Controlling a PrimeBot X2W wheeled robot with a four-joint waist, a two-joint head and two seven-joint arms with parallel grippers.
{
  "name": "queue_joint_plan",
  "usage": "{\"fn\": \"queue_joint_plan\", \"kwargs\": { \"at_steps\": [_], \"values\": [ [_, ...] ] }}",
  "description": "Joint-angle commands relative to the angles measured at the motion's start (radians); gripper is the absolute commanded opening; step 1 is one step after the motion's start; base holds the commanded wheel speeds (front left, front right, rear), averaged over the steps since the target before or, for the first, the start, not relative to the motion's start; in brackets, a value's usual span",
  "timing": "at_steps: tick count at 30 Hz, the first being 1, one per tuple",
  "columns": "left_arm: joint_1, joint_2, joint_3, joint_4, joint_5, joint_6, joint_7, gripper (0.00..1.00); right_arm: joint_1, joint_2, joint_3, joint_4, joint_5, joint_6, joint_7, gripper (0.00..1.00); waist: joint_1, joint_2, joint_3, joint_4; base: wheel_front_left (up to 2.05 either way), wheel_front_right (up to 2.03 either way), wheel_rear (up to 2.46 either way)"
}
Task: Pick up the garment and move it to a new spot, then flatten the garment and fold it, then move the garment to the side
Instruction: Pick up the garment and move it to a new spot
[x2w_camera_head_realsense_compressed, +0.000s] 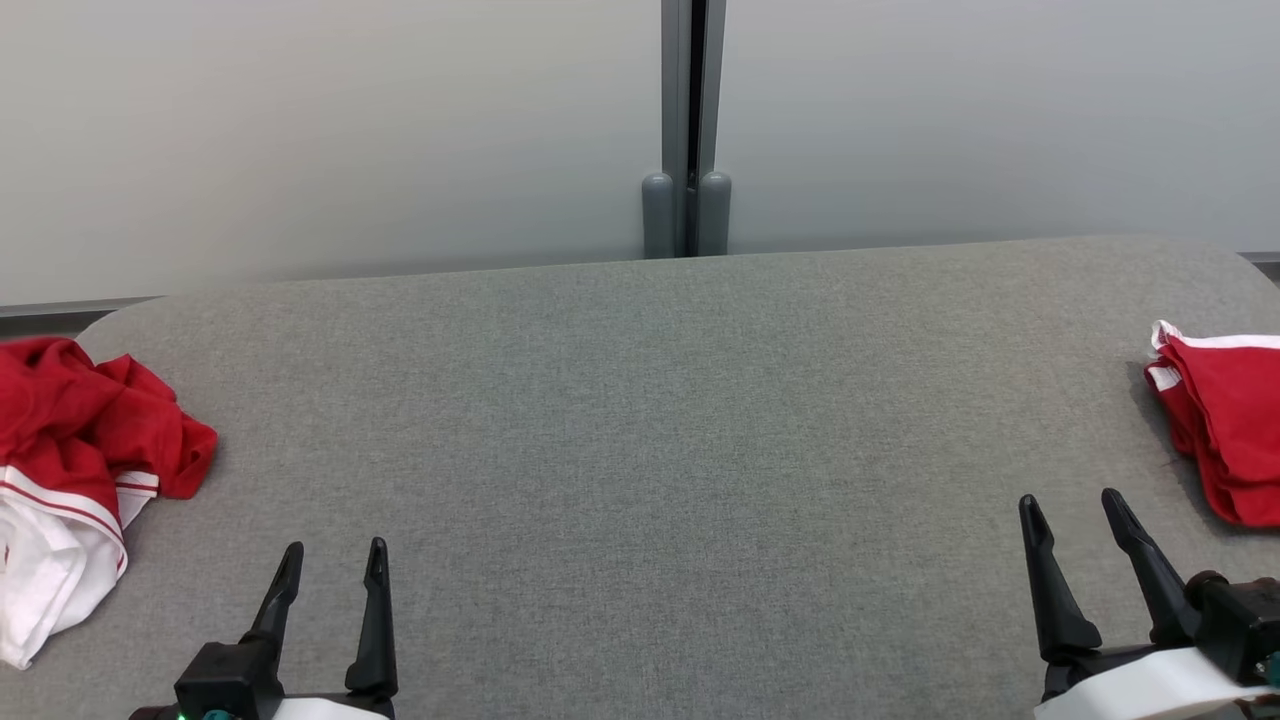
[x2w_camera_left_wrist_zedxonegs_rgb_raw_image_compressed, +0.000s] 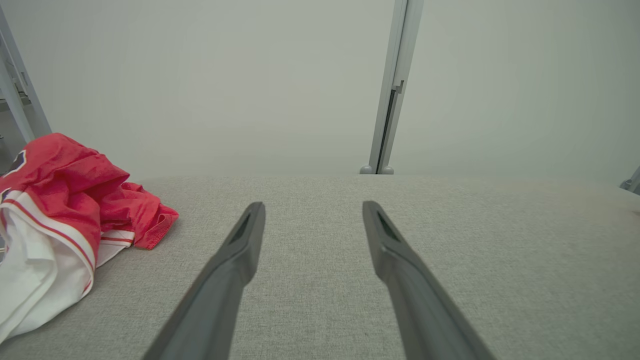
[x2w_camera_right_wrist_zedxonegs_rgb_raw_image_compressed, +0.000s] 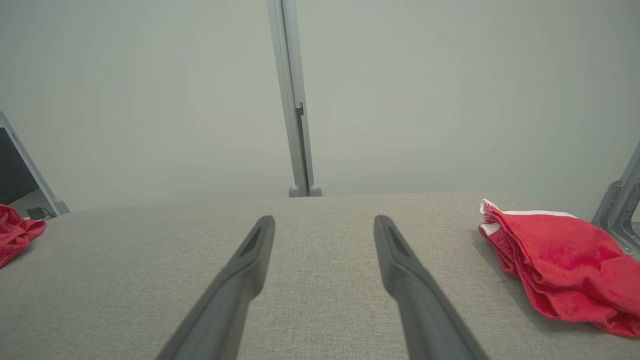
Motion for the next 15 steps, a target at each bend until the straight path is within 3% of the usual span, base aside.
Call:
{"fn": "queue_joint_plan", "kwargs": {
  "at_steps": [1, 7, 15],
  "values": [
    [-0.017, 0.001, 0.001, 0.004, -0.005, 0.003, -0.003, 1.0, 0.007, 0.0, 0.004, -0.001, 0.003, 0.0, 0.005, 1.0, 0.0, 0.0, -0.002, 0.006, 0.0, 0.0, 0.0],
    [-0.042, -0.008, 0.008, 0.02, -0.023, 0.002, -0.014, 1.0, -0.01, 0.001, 0.012, -0.007, 0.002, 0.0, 0.004, 1.0, 0.0, 0.0, -0.002, 0.047, 0.0, 0.0, 0.0],
    [-0.089, -0.017, 0.018, 0.052, -0.05, -0.016, -0.034, 1.0, 0.0, 0.0, 0.021, -0.018, 0.007, 0.0, 0.006, 1.0, 0.0, 0.0, -0.007, 0.183, 0.0, 0.0, 0.0]
  ]
}}
